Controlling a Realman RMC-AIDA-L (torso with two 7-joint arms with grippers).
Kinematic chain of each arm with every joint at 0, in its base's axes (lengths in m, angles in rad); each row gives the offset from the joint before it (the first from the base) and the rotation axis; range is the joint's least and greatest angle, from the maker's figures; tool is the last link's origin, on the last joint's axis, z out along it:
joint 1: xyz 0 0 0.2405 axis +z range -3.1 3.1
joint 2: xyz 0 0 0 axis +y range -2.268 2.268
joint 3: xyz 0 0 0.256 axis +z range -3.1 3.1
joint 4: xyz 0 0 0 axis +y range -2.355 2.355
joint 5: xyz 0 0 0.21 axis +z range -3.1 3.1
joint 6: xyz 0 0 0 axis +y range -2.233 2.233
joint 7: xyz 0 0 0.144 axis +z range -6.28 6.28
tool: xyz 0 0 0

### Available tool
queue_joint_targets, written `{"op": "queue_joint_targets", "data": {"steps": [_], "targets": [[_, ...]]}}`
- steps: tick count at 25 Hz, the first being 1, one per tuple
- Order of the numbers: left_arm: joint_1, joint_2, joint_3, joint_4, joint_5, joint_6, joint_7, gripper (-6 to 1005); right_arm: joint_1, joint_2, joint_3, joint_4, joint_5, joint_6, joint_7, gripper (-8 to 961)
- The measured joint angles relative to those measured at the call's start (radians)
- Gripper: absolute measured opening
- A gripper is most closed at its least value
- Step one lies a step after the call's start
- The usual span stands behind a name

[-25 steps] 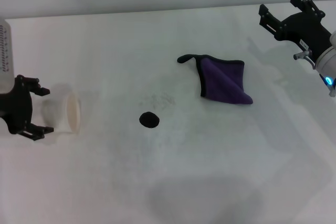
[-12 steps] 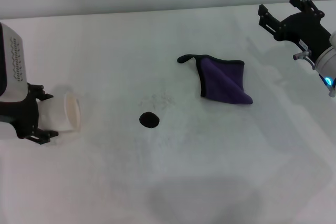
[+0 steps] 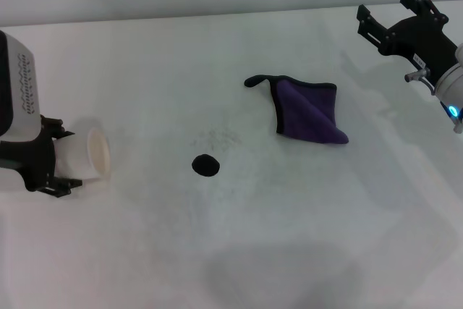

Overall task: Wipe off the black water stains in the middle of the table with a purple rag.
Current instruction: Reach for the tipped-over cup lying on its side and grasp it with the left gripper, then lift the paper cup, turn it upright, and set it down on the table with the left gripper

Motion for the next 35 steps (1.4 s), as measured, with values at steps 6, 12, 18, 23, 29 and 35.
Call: {"op": "queue_joint_targets", "data": {"steps": [6, 12, 18, 23, 29, 35], "targets": [[0.003, 0.000, -0.001, -0.001, -0.022, 0.030, -0.005, 816, 0.000, 0.000, 0.002, 0.000, 0.000, -0.001, -0.001, 874], [0.021, -0.001, -0.009, -0.002, -0.156, 0.129, -0.003, 784, 0.000, 0.000, 0.004, 0.000, 0.000, -0.004, -0.001, 874], [0.066, -0.002, -0.009, -0.078, -0.427, 0.256, 0.071, 785, 0.000, 0.000, 0.003, 0.000, 0.000, -0.005, 0.000, 874], [0.098, -0.002, -0.010, -0.259, -0.760, 0.311, 0.289, 785, -0.006, 0.000, -0.001, 0.000, 0.000, -0.006, 0.000, 874], [0.132, -0.003, -0.011, -0.458, -1.151, 0.312, 0.574, 786, -0.011, 0.000, -0.003, -0.001, 0.000, -0.006, 0.000, 874], [0.123, -0.008, -0.005, -0.676, -1.492, 0.305, 0.790, 786, -0.011, 0.000, -0.007, -0.002, 0.000, -0.006, 0.000, 873]]}}
